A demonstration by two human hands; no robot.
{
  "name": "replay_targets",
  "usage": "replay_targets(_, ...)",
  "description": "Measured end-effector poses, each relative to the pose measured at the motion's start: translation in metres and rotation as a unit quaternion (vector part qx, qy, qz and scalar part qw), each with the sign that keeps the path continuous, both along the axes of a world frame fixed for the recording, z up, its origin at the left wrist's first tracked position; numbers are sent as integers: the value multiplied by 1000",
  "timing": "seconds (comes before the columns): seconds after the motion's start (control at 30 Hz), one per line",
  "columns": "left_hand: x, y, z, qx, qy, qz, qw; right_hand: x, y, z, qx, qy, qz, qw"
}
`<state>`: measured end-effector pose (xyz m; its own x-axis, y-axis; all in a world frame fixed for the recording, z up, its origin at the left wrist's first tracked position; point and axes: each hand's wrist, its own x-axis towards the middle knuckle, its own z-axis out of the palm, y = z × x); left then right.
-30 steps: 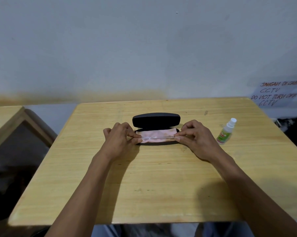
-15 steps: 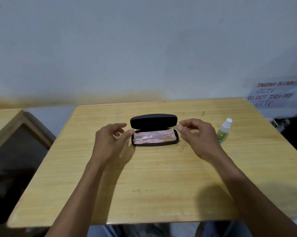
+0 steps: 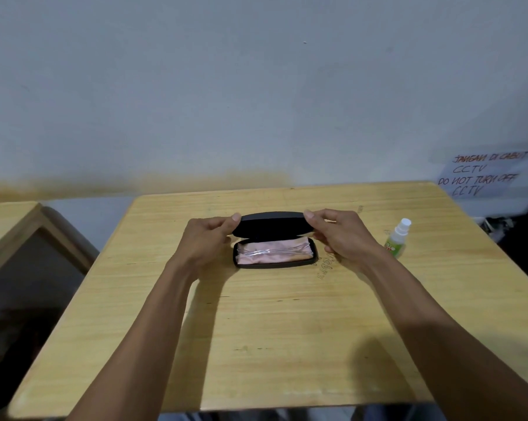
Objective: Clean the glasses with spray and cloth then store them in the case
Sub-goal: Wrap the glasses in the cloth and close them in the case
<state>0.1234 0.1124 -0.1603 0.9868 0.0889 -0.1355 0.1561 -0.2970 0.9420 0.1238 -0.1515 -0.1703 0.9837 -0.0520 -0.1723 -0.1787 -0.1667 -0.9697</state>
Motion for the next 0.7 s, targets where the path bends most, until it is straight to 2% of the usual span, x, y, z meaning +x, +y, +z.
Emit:
replay_targets(0.23,2,4,-3,-19,2,-33,999,-1,-9,-1,34,19,36,999)
replay_targets(0.5,4,11,-8,-15,7,-102,995,-7,-11,-4,80,-11,64,995)
replay_targets(0.7,2,14,-9,-2,-11,-136,991,-10,-11,-13,79,-35,62,994)
